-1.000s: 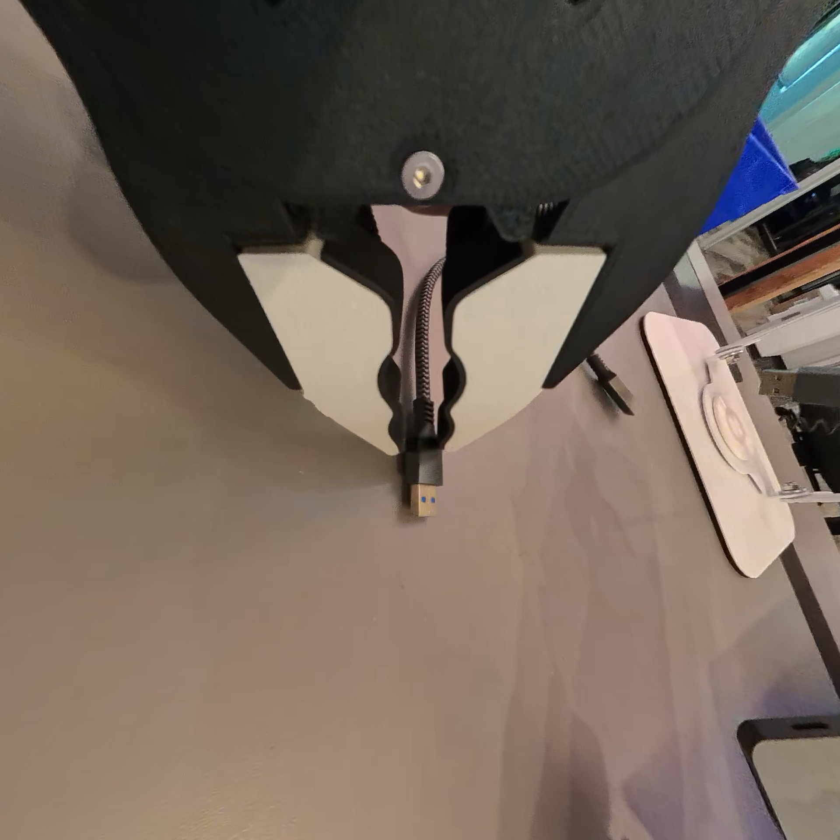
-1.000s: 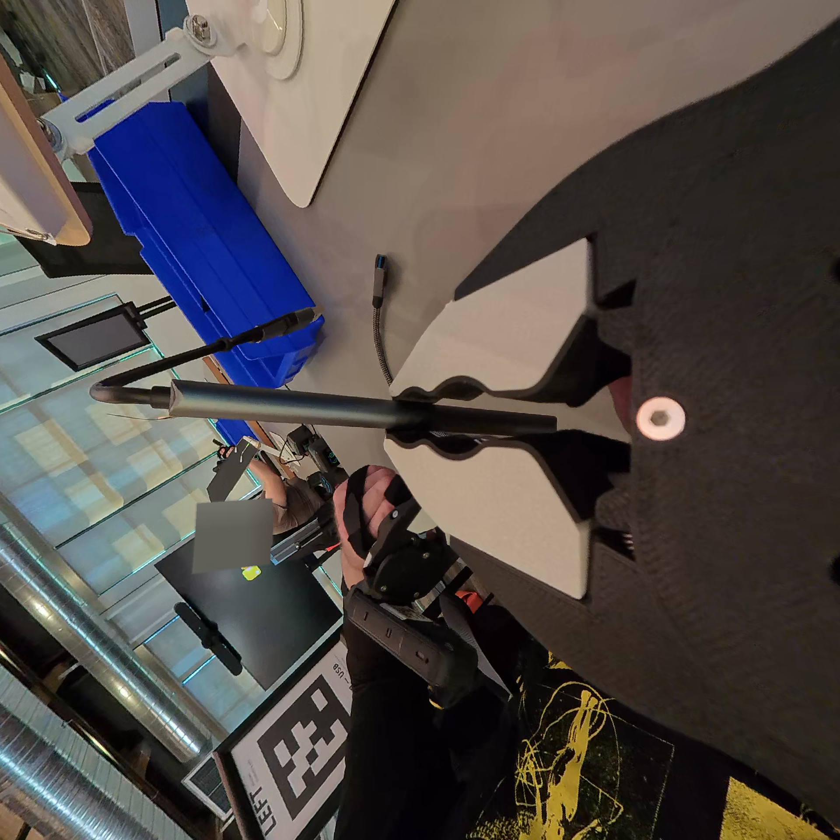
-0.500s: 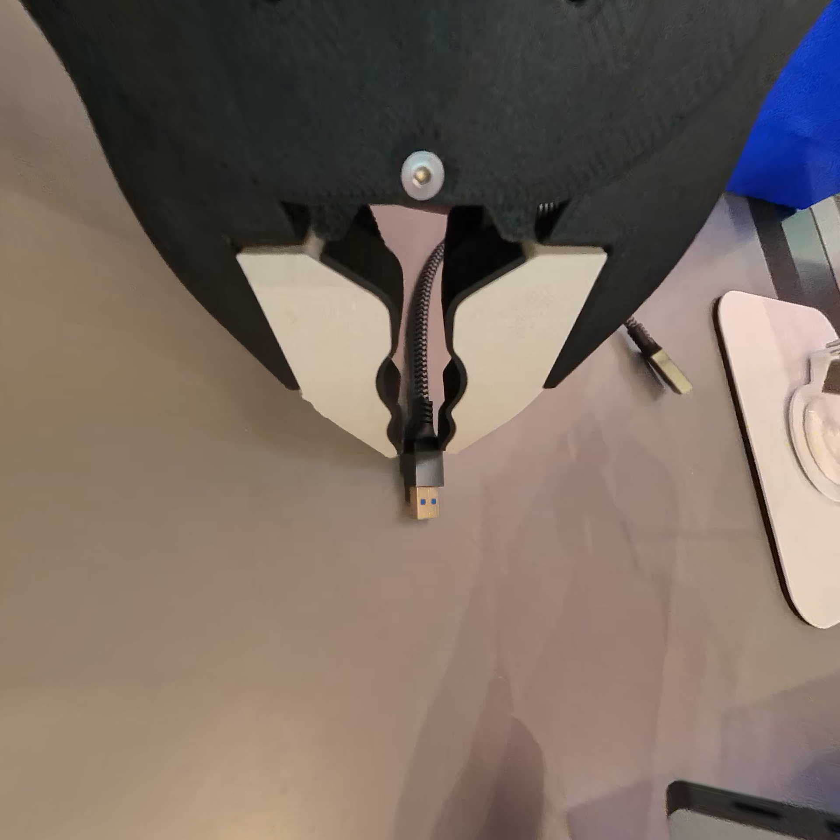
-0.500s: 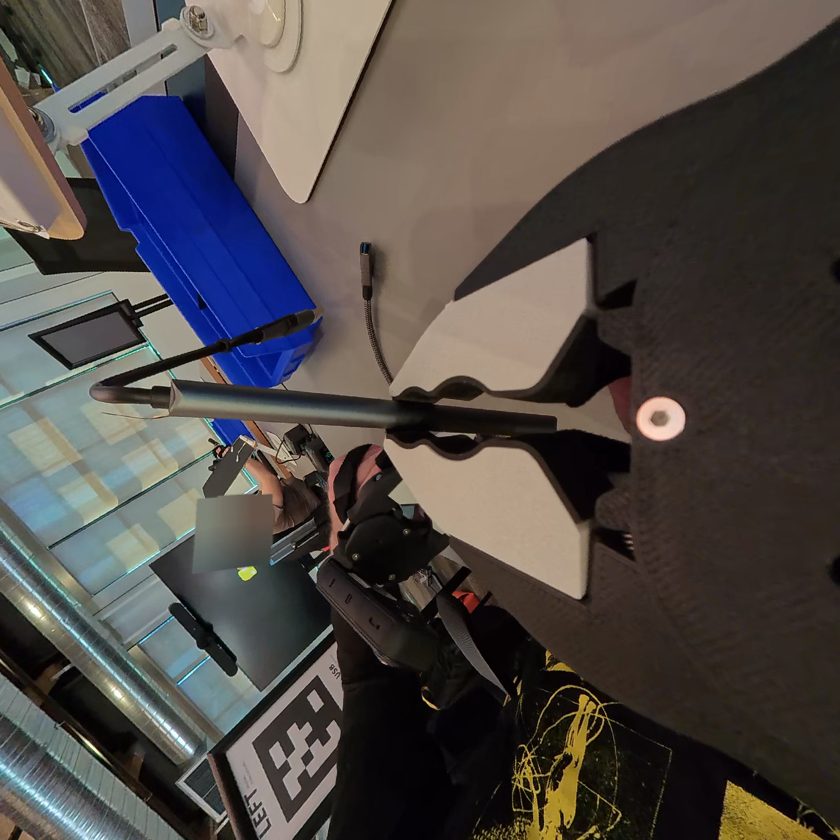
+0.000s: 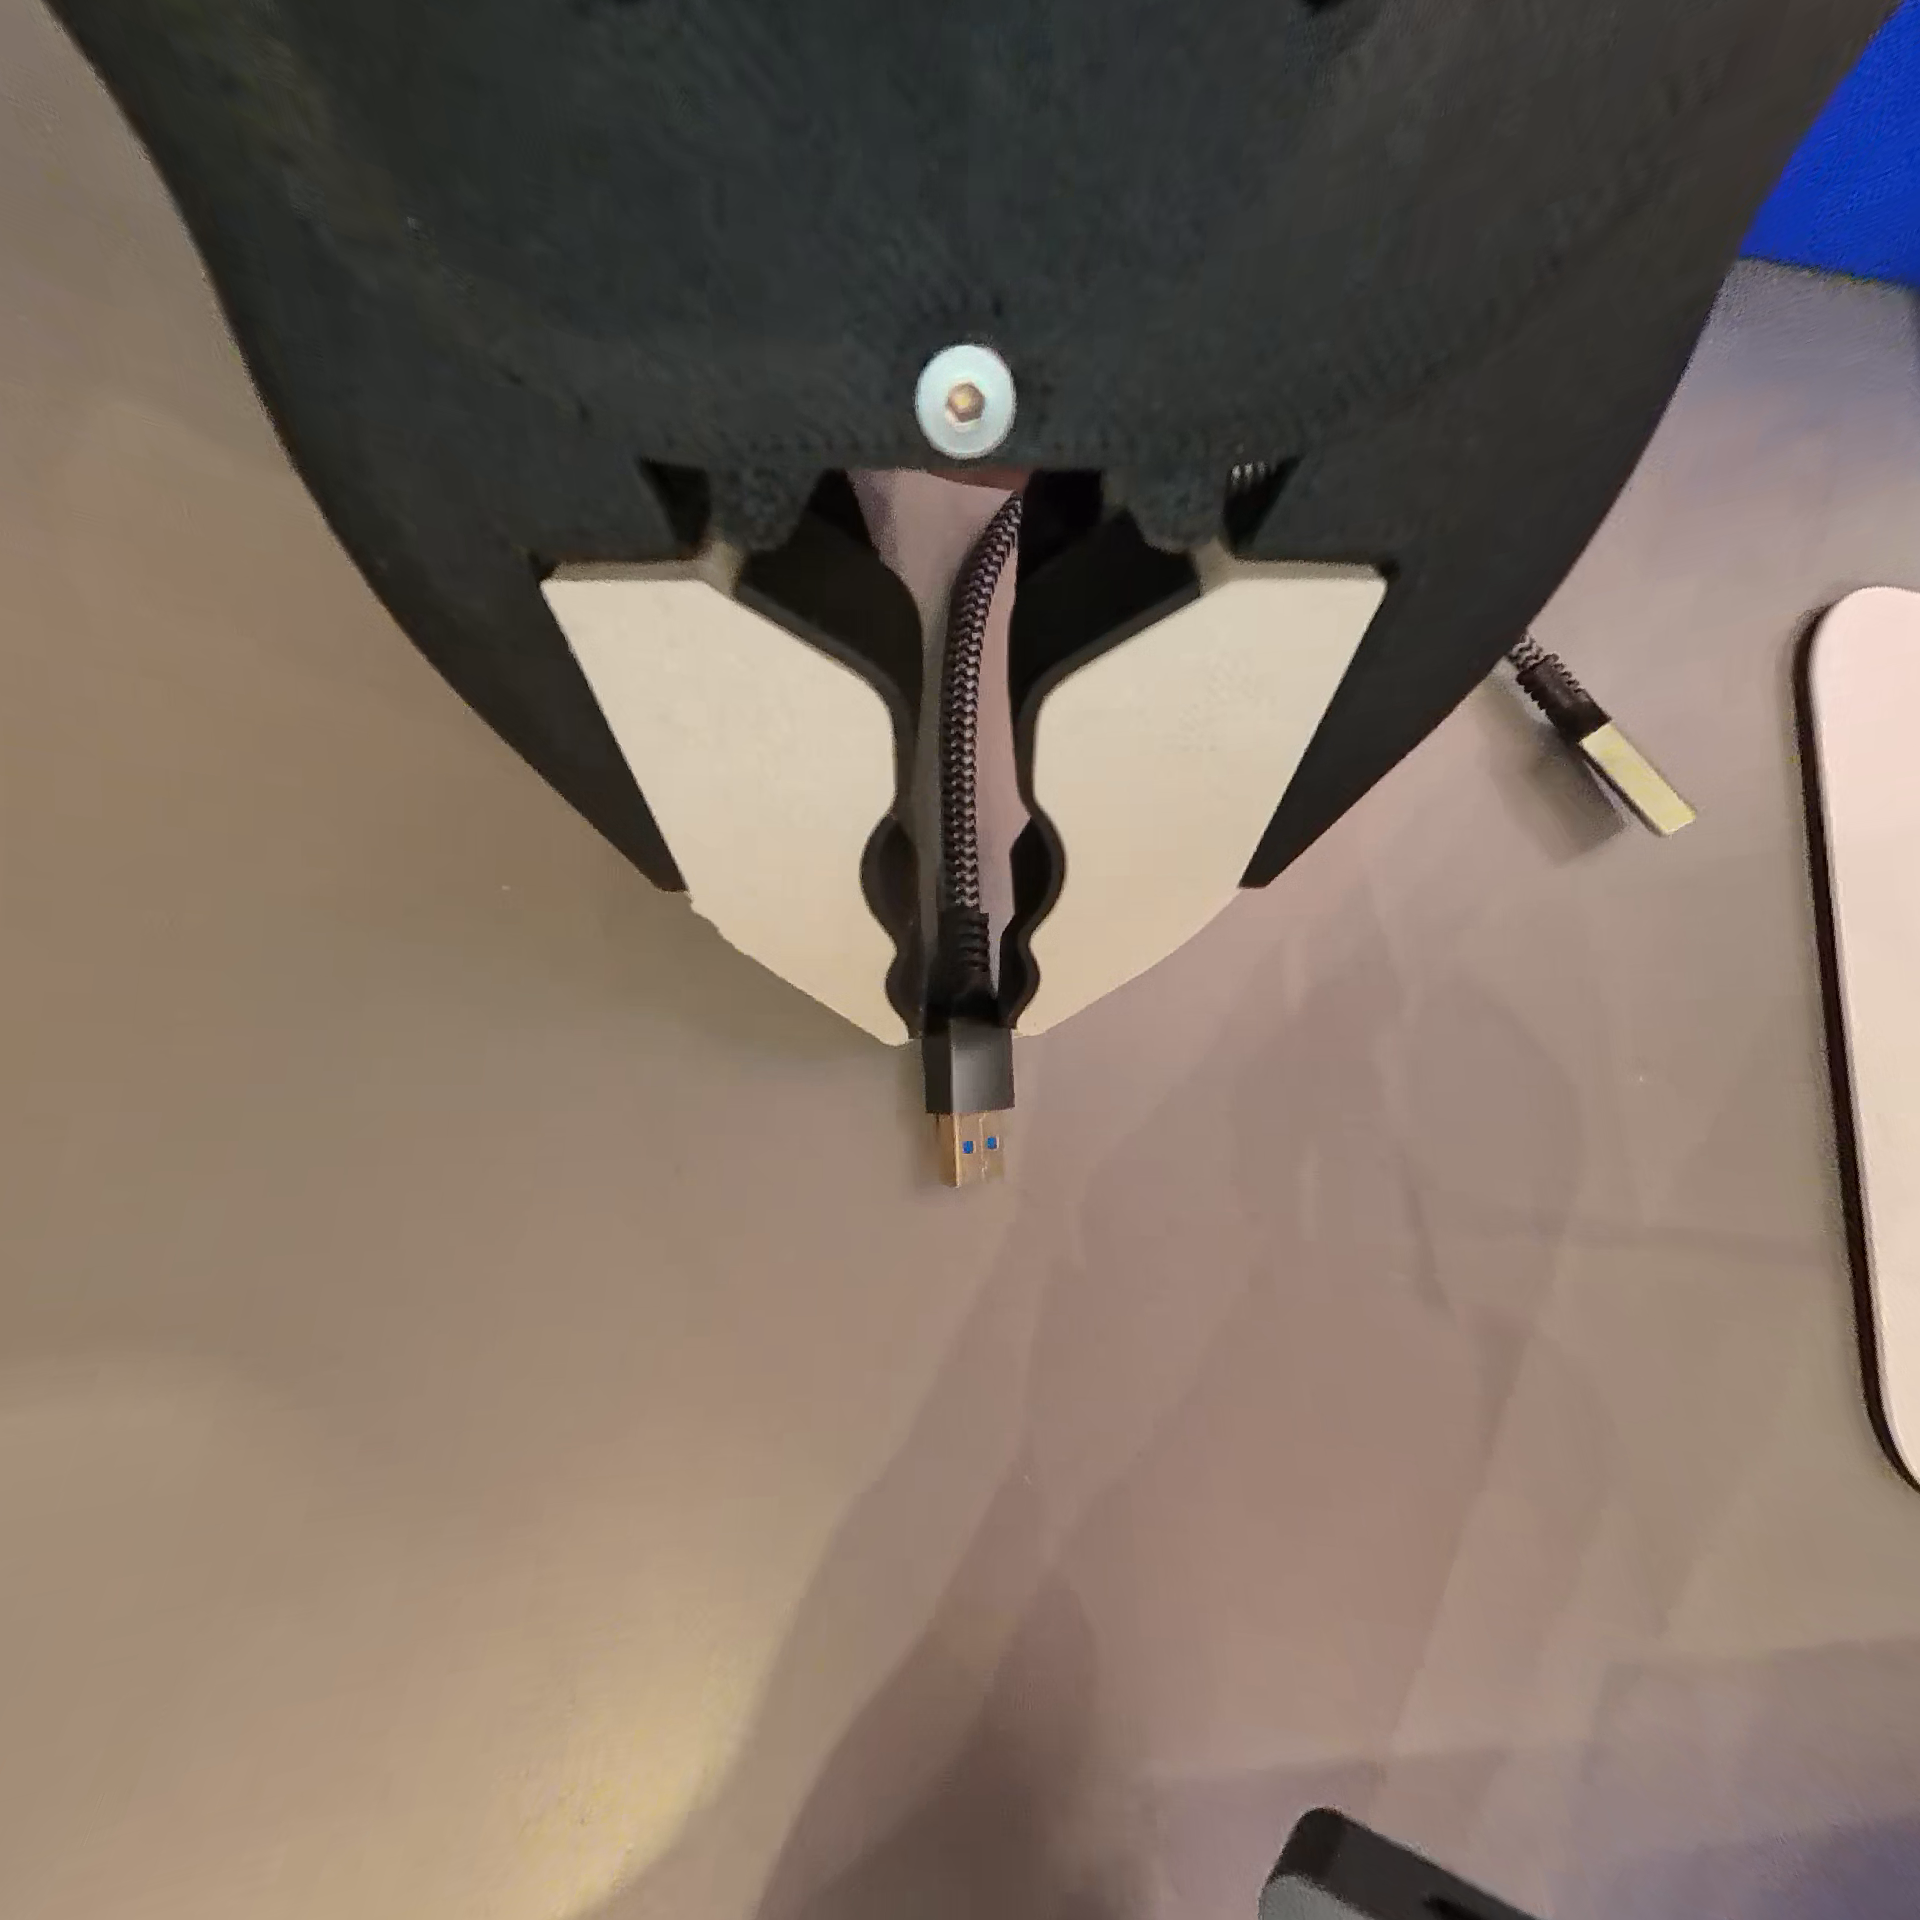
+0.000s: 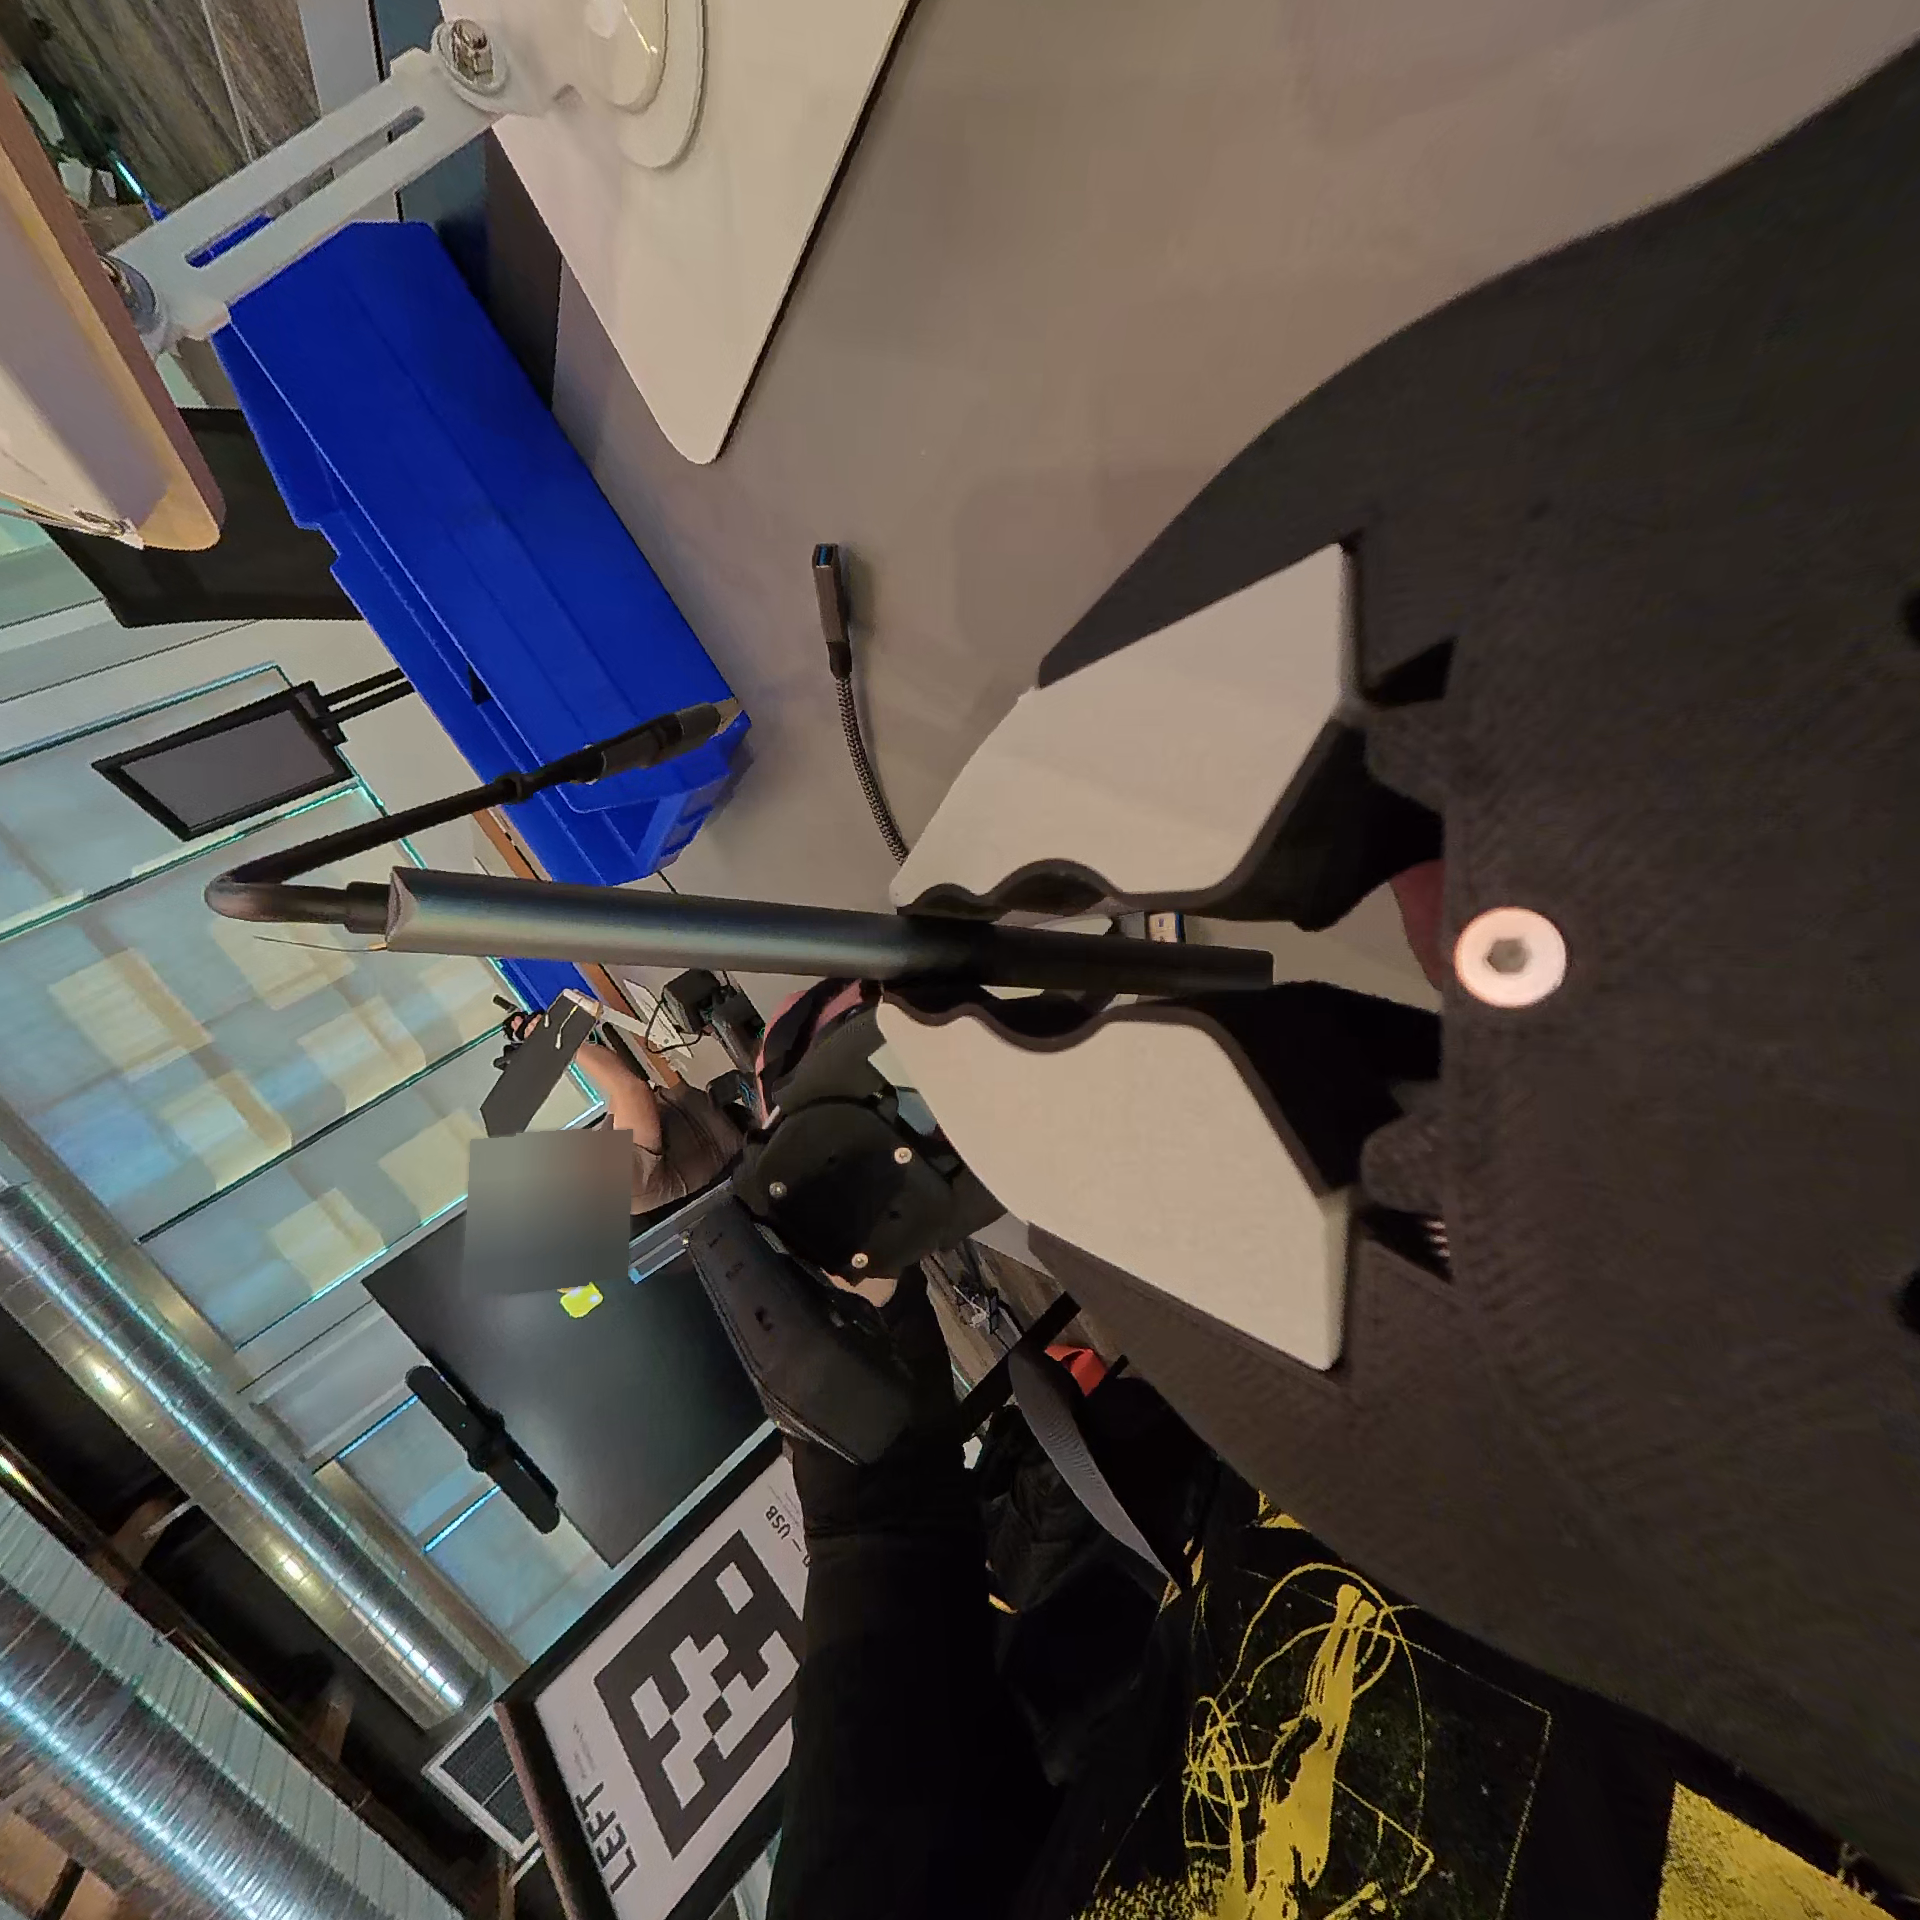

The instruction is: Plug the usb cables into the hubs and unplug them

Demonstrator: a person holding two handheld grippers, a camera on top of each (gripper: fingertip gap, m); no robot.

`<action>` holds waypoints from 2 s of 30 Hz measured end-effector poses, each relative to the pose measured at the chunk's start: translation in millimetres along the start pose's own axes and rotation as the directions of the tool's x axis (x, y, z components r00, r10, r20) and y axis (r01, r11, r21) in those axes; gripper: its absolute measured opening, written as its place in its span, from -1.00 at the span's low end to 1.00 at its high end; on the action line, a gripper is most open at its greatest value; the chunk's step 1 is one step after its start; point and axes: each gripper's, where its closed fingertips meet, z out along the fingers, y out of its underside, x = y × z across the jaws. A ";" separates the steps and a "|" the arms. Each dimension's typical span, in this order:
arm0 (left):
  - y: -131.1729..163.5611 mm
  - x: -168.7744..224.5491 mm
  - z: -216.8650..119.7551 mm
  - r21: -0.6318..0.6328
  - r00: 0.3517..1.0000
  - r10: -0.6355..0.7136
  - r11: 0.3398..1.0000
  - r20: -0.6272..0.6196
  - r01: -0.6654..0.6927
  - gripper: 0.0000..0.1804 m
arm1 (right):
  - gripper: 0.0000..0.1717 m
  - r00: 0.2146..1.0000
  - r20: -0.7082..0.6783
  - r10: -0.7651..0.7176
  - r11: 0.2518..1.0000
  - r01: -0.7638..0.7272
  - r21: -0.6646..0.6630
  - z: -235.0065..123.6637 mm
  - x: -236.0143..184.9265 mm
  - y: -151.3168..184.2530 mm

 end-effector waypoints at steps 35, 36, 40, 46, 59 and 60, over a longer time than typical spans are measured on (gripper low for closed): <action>-24.1 -74.2 -86.7 -0.003 0.678 0.114 0.987 0.726 -0.163 -0.91 | -0.88 0.993 0.073 0.093 0.987 -0.102 0.124 -6.3 -7.8 -20.6; -26.2 -76.1 -89.7 -0.013 0.662 0.126 0.985 0.739 -0.173 -0.91 | -0.88 0.993 0.072 0.098 0.987 -0.106 0.122 -6.3 -7.5 -20.5; -32.7 -78.5 -93.0 0.003 0.653 0.114 0.985 0.748 -0.175 -0.91 | -0.88 0.994 0.061 0.095 0.988 -0.102 0.114 -6.3 -7.1 -20.0; -35.8 -79.1 -90.1 -0.006 0.638 0.124 0.983 0.760 -0.183 -0.91 | -0.88 0.995 0.053 0.081 0.989 -0.087 0.119 -8.7 -8.3 -23.0; -48.4 -60.1 -65.9 -0.008 0.678 0.157 0.976 0.718 -0.217 -0.91 | -0.88 0.997 0.044 0.064 0.989 -0.070 0.131 -14.6 -9.6 -27.9; -49.2 -57.8 -62.7 -0.009 0.682 0.161 0.975 0.713 -0.220 -0.91 | -0.88 0.997 0.043 0.064 0.989 -0.070 0.130 -14.5 -9.3 -27.7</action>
